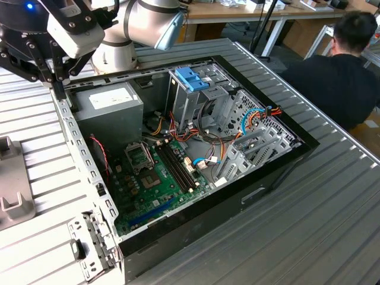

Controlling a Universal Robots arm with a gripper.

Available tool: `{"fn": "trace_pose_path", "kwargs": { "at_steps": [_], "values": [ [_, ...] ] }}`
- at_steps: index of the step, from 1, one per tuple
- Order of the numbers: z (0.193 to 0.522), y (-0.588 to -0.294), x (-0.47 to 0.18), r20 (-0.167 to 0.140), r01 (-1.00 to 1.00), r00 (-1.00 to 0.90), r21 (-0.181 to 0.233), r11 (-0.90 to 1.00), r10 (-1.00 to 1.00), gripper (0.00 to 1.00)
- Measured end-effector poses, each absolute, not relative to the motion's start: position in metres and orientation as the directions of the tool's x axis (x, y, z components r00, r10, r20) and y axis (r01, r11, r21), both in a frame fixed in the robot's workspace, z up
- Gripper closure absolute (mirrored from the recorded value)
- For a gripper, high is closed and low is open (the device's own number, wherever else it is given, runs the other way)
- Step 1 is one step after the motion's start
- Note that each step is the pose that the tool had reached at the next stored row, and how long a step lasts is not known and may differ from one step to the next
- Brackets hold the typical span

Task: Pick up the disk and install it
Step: 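Reach for the disk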

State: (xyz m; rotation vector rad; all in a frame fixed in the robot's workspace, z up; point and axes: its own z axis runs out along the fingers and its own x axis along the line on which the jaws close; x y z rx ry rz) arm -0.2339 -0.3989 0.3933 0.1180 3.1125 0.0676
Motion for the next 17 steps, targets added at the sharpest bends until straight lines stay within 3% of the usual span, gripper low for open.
{"fn": "trace_pose_path", "kwargs": {
  "at_steps": [17],
  "values": [
    [0.393,-0.399,-0.251,-0.025,0.075,-0.997,0.044,0.996,0.076,0.90]
  ]
}}
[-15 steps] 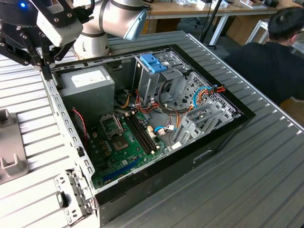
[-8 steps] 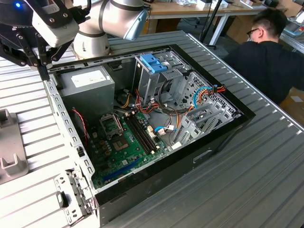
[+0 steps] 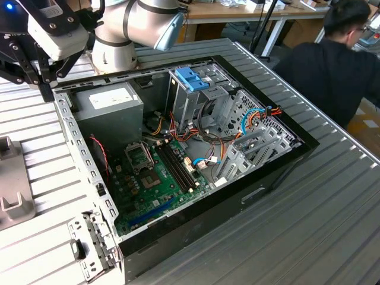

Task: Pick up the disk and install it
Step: 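Reach for the disk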

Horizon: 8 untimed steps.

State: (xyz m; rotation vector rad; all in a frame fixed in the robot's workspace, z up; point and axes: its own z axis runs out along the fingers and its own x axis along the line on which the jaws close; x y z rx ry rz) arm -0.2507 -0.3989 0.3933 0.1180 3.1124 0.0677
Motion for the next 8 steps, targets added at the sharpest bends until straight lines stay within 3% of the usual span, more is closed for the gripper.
{"fn": "trace_pose_path", "kwargs": {
  "at_steps": [8],
  "values": [
    [0.3933,-0.3989,-0.2531,-0.024,0.075,-0.997,0.044,0.996,0.076,0.90]
  ]
}}
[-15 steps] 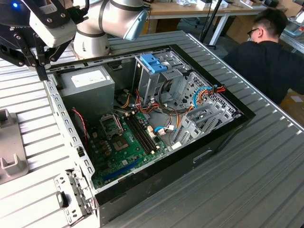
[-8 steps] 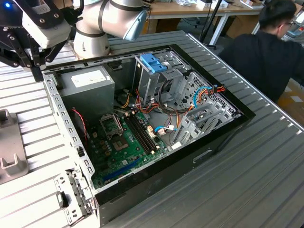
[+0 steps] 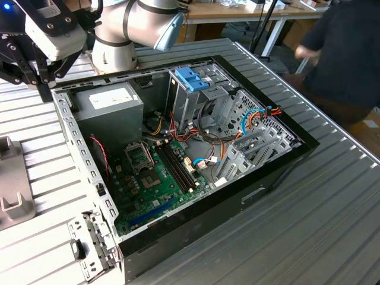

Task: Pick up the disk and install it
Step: 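Reach for the disk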

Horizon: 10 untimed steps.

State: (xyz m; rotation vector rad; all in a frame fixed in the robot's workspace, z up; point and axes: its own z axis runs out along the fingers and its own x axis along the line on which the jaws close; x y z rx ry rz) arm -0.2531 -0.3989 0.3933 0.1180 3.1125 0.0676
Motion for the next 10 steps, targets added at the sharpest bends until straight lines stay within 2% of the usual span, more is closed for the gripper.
{"fn": "trace_pose_path", "kwargs": {
  "at_steps": [10],
  "values": [
    [0.3933,-0.3989,-0.2564,-0.024,0.075,-0.997,0.044,0.996,0.076,0.90]
  ]
}}
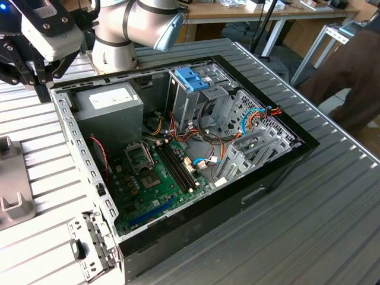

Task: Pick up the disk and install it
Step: 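Reach for the disk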

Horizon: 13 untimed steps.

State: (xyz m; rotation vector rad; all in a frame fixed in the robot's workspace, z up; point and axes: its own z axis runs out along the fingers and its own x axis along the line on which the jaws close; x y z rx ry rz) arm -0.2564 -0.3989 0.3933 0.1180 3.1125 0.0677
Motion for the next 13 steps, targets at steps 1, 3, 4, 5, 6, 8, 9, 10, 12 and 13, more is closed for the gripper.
{"fn": "trace_pose_path", "kwargs": {
  "at_steps": [1,3,4,5,6,8,9,10,12,13],
  "values": [
    [0.3933,-0.3989,-0.2569,-0.024,0.075,-0.997,0.044,0.996,0.076,0.90],
    [0.3933,-0.3989,-0.2575,-0.024,0.075,-0.997,0.044,0.996,0.076,0.90],
    [0.3933,-0.3989,-0.2579,-0.024,0.075,-0.997,0.044,0.996,0.076,0.90],
    [0.3933,-0.3989,-0.2586,-0.024,0.075,-0.997,0.044,0.996,0.076,0.90],
    [0.3933,-0.3989,-0.2589,-0.024,0.075,-0.997,0.044,0.996,0.076,0.90],
    [0.3933,-0.3989,-0.2597,-0.024,0.075,-0.997,0.044,0.996,0.076,0.90],
    [0.3933,-0.3989,-0.2600,-0.024,0.075,-0.997,0.044,0.996,0.076,0.90],
    [0.3933,-0.3989,-0.2602,-0.025,0.075,-0.997,0.044,0.996,0.076,0.90],
    [0.3933,-0.3989,-0.2609,-0.024,0.075,-0.997,0.044,0.996,0.076,0.90],
    [0.3933,-0.3989,-0.2614,-0.024,0.075,-0.997,0.044,0.996,0.076,0.90]
  ]
}}
